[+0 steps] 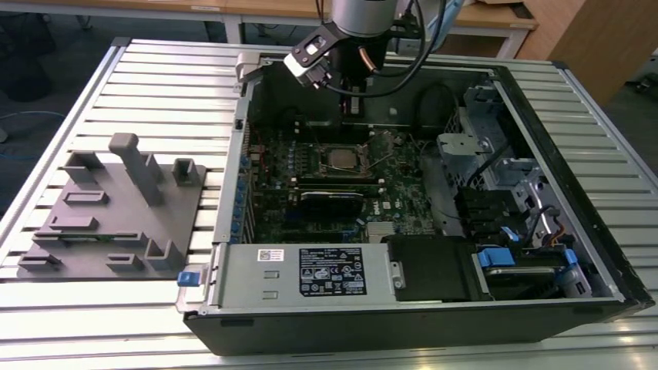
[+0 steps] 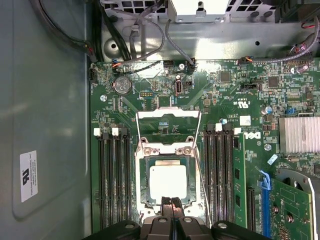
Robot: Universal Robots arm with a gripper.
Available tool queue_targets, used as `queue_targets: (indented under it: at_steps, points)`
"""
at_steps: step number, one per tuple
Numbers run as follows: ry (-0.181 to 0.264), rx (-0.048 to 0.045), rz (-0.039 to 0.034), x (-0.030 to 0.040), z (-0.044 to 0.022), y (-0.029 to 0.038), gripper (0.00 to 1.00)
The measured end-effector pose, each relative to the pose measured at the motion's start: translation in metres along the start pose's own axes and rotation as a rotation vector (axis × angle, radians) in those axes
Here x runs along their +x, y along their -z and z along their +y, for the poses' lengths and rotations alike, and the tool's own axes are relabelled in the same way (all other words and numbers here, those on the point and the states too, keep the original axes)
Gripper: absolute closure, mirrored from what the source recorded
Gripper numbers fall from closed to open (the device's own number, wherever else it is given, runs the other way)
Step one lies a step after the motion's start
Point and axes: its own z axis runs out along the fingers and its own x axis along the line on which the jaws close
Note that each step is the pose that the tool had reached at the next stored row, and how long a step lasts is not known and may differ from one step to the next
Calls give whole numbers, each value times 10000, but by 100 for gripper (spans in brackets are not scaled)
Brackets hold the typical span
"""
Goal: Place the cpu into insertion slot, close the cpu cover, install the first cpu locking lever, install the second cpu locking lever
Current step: 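Close the cpu cover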
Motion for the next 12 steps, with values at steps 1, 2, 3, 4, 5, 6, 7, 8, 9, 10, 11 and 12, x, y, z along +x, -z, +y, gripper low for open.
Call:
queue_targets:
  at_steps: [1,2,3,4,5,6,7,8,9,10,11,12]
  points:
    - [0,-1,1,0,0,0,90]
    - [0,0,0,0,0,2,90]
    - [1,1,-1,0,0,6,90]
    - [0,0,0,0,0,8,90]
    - [0,-1,1,0,0,8,90]
    - [0,0,0,0,0,9,90]
    - [0,0,1,0,0,10,90]
    - [1,0,0,0,0,10,90]
    - [0,0,0,0,0,12,90]
    - [0,1,-2,0,0,14,90]
    - [1,1,-2,0,0,16,90]
    - [0,1,-1,0,0,18,90]
